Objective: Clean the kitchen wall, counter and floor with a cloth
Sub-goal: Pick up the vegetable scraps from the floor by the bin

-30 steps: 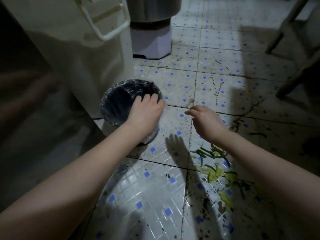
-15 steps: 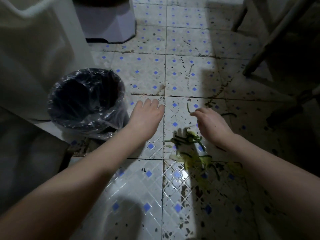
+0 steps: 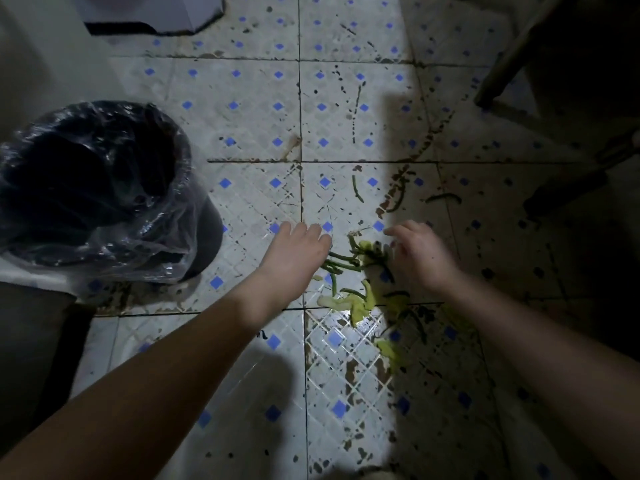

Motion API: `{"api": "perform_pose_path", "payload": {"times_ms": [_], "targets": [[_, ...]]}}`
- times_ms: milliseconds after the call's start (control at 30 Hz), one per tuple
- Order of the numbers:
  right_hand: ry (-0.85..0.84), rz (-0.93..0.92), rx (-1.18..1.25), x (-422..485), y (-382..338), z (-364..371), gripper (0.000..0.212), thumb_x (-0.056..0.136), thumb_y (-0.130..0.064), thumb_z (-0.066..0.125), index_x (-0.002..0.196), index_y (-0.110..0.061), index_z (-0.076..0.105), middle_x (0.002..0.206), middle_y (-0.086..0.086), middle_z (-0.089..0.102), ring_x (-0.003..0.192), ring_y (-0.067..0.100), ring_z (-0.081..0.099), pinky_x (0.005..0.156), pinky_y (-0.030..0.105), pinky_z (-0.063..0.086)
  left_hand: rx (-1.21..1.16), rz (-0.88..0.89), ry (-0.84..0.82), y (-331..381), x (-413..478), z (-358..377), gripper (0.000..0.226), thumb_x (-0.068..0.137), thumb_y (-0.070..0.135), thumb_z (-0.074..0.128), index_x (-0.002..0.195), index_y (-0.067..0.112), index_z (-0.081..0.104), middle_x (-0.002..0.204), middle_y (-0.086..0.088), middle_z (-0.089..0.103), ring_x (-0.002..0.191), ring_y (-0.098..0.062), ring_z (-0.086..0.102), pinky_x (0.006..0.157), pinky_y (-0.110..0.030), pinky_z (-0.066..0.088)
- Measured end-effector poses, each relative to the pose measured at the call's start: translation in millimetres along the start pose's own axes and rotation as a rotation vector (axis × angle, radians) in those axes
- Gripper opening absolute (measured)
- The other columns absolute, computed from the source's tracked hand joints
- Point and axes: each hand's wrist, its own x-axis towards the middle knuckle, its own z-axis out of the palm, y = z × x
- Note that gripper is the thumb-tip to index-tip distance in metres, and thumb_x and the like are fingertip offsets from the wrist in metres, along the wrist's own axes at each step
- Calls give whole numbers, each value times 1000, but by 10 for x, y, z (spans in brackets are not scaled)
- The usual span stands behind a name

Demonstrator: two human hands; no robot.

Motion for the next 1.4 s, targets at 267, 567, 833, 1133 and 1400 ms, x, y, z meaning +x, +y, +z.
{"api": "perform_pose_path", "payload": {"times_ms": [267,567,833,1133,1400], "targets": [[-62,68,82,-32,257,214,44,82,2,56,123,-14,57,121,7,56,106,27,54,87,35,48,-156,70,-137,163,181,309,75,79,-5,60,142,15,25,137,-7,41,122,-27,45,97,-38,37],[-52,52,97,-40,328,303,33,83,-3,52,115,-9,61,113,12,60,102,30,54,78,27,39,-193,159,-137,269,326,406,70,77,-12,55,139,11,32,133,-9,44,115,-26,48,92,-35,43],[-73,52,211,-23,271,361,16,91,-9,51,101,-11,63,103,6,57,86,19,53,63,22,40,-306,99,-197,310,360,401,51,73,-23,46,116,6,43,119,-13,45,106,-25,47,86,-32,43],[-168,-25,171,95,108,480,50,84,-6,60,132,-15,50,132,6,51,121,25,46,100,40,42,-339,54,-206,156,310,343,50,79,-18,48,122,5,40,122,-13,41,106,-24,46,84,-29,40],[-269,-114,-50,209,-9,563,56,90,-19,57,141,-27,36,146,2,36,124,29,38,98,45,40,-335,5,-160,13,211,353,49,83,-15,50,125,7,39,120,-11,42,102,-21,46,86,-30,44]]}}
